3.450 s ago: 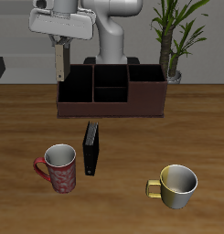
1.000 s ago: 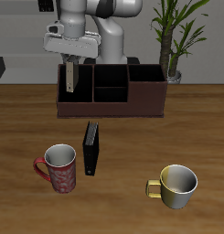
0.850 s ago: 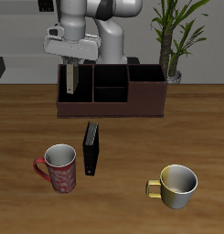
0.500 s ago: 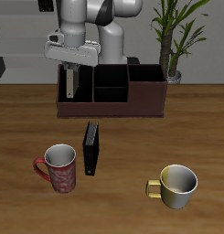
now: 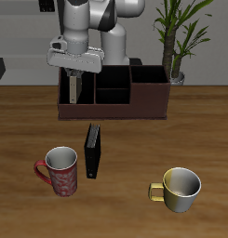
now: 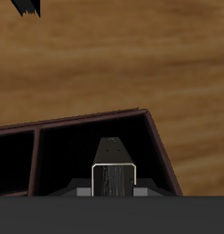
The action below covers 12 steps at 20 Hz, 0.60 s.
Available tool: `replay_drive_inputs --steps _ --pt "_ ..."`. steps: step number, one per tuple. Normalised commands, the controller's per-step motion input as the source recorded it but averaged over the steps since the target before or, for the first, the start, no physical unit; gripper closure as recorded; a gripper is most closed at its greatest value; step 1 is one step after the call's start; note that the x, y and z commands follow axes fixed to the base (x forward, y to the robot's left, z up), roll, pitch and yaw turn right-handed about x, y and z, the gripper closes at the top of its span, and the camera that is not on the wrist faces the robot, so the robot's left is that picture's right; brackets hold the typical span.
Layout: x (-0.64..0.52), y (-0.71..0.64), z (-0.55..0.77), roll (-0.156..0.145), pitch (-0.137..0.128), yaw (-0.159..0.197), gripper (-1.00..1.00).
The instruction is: Place the yellow book into the back desk caddy's left compartment and place the black book into the back desk caddy's right compartment
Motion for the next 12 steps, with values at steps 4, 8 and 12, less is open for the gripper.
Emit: replay_drive_inputs --steps 4,8,12 --pt "0.05 0.01 -0.13 0.005 0.015 0.016 1.0" --pt "0.06 0.0 -0.12 0.002 0.012 0.005 1.0" --pt "0.03 -0.01 -0.08 0.004 -0.003 0.018 1.0"
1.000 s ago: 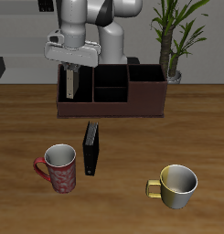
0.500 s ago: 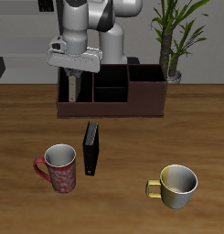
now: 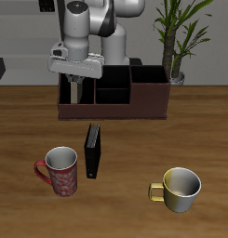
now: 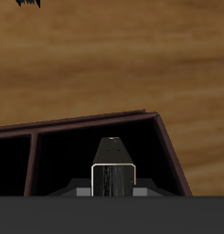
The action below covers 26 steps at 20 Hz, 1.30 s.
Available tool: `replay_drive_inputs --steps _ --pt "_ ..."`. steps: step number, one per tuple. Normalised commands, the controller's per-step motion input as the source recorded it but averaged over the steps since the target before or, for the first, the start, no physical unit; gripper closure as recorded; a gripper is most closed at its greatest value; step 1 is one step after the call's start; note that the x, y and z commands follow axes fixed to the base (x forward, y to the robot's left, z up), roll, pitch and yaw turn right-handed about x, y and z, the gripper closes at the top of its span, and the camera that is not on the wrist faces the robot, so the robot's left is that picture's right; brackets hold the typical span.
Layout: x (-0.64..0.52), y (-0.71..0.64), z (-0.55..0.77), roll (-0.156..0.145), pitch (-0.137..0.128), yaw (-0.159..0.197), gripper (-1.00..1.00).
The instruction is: Place the yellow book into the back desk caddy's left compartment and place the black book into the back desk caddy's right compartment
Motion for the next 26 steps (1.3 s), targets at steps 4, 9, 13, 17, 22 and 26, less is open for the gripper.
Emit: replay_drive_inputs --steps 4,9,13,17,22,26 --pt "0.06 -0.02 -0.11 -0.003 0.019 -0.012 1.0" --pt "0.05 -0.02 -0.19 0.002 0.03 -0.008 1.0" --pt "0.04 -0.01 -0.12 -0.002 0.016 -0.006 1.0" --pt "-0.03 0.11 0.0 0.048 -0.002 0.029 -1.0" --pt "0.02 -0.03 0.14 -0.006 -0.022 0.004 -1.0" --pt "0.04 0.04 0.15 -0.001 -0.012 0.009 -1.0"
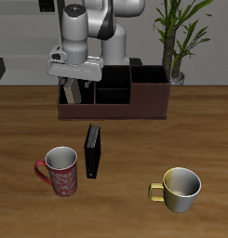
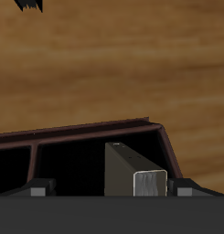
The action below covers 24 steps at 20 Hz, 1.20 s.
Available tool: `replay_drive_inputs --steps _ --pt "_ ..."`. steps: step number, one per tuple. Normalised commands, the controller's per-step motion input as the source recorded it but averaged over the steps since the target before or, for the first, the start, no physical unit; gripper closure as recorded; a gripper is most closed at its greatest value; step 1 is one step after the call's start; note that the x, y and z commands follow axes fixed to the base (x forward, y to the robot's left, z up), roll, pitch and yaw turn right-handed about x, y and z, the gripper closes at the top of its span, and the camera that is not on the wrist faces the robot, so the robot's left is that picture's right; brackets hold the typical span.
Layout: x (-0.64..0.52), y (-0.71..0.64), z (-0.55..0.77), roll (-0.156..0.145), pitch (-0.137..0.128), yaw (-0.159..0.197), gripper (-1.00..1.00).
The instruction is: Place the yellow book into the back desk caddy's left compartment and place the black book into the back desk caddy's right compartment
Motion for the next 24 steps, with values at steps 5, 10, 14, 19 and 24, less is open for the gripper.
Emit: replay_drive_inputs --steps 5,10,14,19,24 --pt "0.12 0.1 0.4 0.009 -0.04 0.028 -1.0" --pt "0.4 0.19 0.78 -0.046 -0.061 0.094 -1.0" --pt "0.36 0.09 0.42 -0.052 -0.017 0.052 -1.0" --pt "0.49 0.15 0.39 -0.045 0.015 0.019 -1.0" --pt "0.42 0.11 0.16 -0.056 -0.008 0.075 -1.0"
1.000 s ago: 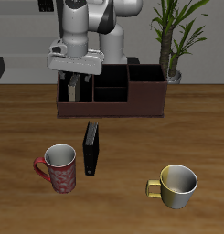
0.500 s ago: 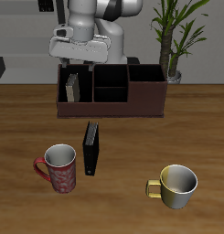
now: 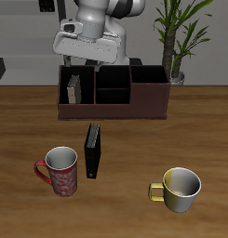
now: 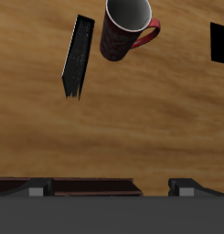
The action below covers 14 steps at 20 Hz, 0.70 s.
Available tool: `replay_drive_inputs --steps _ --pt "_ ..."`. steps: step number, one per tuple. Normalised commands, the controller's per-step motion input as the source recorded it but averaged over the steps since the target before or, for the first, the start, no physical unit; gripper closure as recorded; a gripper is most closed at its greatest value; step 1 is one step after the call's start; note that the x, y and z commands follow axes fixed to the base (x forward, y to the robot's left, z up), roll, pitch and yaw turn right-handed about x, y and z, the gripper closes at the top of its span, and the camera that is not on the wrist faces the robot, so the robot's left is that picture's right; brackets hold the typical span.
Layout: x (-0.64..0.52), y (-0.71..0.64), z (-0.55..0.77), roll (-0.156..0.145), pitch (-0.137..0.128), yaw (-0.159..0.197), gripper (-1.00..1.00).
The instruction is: Place the yellow book into the back desk caddy's left compartment and place the black book into the back desk caddy's right compartment
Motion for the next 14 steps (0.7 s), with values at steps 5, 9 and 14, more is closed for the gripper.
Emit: replay_drive_inputs --steps 5,9,14 --pt "0.5 0.05 0.05 -0.058 0.034 0.03 -1.0" --pt "0.48 0.13 -0.03 -0.009 0.021 0.114 -1.0" --pt "0.4 -0.05 0.04 0.002 0.031 0.005 -1.0"
